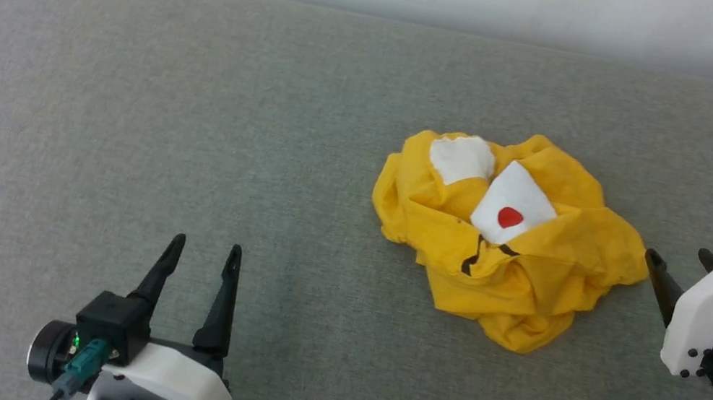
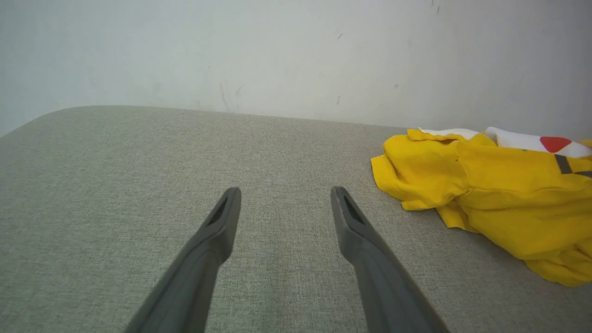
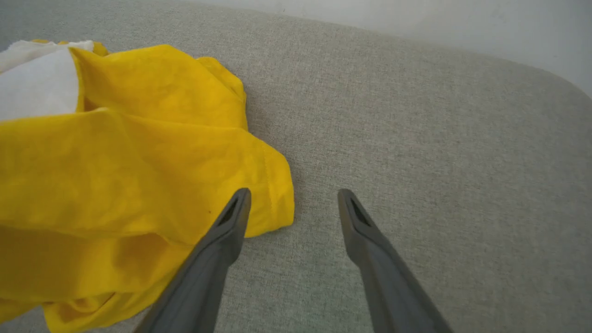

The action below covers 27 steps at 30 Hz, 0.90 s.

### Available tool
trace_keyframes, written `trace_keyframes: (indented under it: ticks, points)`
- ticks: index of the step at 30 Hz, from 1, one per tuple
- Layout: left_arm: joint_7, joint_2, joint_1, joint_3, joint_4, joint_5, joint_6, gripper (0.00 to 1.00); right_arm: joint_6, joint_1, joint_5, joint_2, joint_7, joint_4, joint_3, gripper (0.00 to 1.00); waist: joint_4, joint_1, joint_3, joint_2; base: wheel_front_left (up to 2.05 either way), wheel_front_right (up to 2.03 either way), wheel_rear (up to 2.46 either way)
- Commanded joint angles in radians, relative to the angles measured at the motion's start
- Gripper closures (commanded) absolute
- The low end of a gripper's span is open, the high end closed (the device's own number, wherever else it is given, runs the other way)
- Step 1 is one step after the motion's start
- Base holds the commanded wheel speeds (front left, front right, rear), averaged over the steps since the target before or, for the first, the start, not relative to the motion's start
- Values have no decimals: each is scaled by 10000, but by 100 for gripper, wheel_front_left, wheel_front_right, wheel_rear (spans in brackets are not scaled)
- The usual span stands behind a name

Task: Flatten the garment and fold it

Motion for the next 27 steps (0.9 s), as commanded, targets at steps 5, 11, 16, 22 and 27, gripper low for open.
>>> trace_keyframes:
  ticks: [5, 11, 16, 22, 27]
  points:
    - [-48, -88, -348, -123, 252, 187, -156, 0, -19, -306, 60, -75, -203, 777, 254, 0, 652, -1, 466, 0, 0, 0, 0]
    - [-48, -83, -410, -179, 417, 207, -188, 0, -19, -478, 1, 41, -436, 1793, 417, 73, 810, -1, 503, 0, 0, 0, 0]
    - [-32, -72, -374, -202, 565, 144, -202, 0, -19, -629, -150, 72, -824, 2315, 486, 100, 677, -1, 282, 0, 0, 0, 0]
    - [-15, -4, -130, -147, 725, -3, -186, 0, -19, -885, -116, 20, -1408, 2219, 625, 100, 219, -1, -461, 0, 0, 0, 0]
    - [-10, 110, 220, -35, 696, -131, -116, 0, -19, -1250, 60, -375, -1836, 1091, 501, 100, -233, -1, -1120, 0, 0, 0, 0]
